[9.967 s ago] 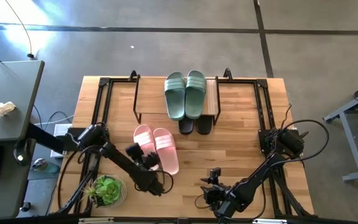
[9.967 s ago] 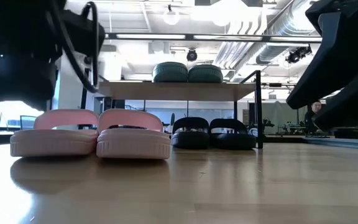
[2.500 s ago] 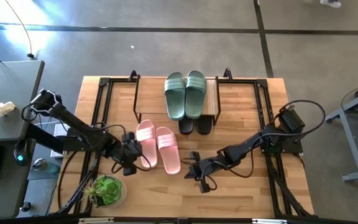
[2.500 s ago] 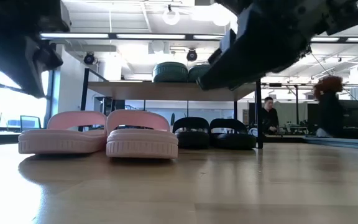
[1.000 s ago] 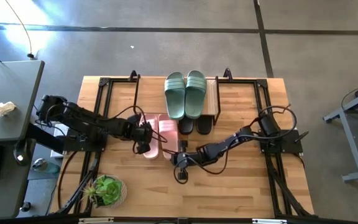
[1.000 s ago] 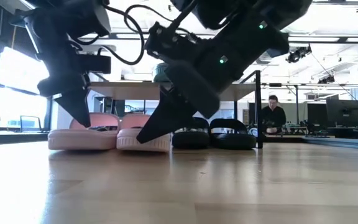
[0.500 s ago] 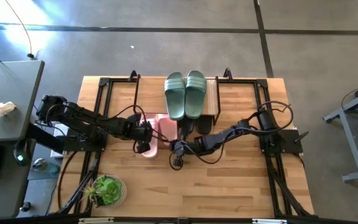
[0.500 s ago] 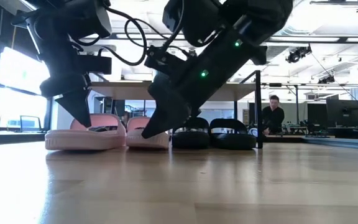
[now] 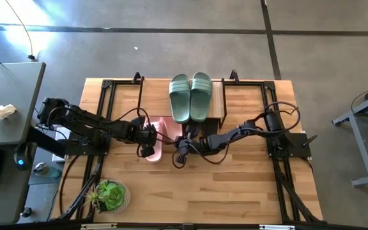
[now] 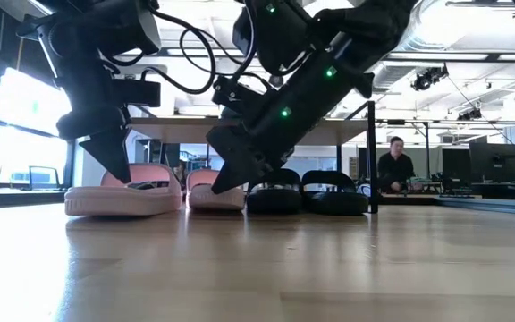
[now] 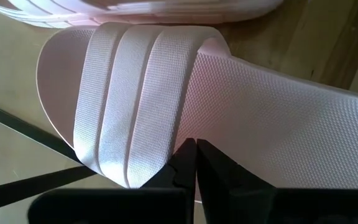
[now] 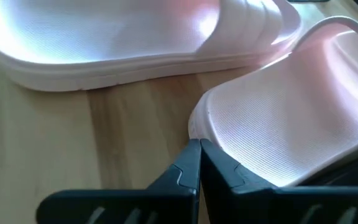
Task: Pick and place slides into the shelf
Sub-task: Put the pink slippers under the shelf
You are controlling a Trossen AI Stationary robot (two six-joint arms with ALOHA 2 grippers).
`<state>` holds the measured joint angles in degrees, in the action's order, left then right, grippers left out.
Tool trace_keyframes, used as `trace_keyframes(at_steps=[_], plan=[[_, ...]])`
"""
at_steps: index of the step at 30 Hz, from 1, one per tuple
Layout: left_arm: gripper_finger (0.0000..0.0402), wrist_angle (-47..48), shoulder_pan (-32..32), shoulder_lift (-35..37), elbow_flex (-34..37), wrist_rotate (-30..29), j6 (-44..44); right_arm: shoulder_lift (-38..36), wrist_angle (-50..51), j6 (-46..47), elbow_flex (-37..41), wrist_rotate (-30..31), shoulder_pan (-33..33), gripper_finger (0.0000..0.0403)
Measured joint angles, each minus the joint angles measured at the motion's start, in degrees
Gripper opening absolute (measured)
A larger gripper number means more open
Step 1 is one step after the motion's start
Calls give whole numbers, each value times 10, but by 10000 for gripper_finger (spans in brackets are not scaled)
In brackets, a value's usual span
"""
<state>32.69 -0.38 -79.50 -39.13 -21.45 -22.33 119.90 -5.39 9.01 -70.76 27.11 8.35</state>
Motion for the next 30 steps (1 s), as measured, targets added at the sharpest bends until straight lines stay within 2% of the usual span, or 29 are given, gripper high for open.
trace_keyframes(at_steps=[10,18,21,27,28,30], plan=[[3,0,0,0,0,0,-4,0,0,11,0,4,-5,0],[3,2,0,0,0,13,-1,-10,-5,-16,0,-5,21,0],[3,2,0,0,0,31,7,-18,-24,-52,0,-59,33,0],[3,1,0,0,0,63,11,-21,-133,-95,0,-312,43,0],[3,3,0,2,0,69,11,-19,-153,-98,0,-325,45,0],[3,5,0,8,-1,77,3,-17,-149,-123,-1,-308,53,0]])
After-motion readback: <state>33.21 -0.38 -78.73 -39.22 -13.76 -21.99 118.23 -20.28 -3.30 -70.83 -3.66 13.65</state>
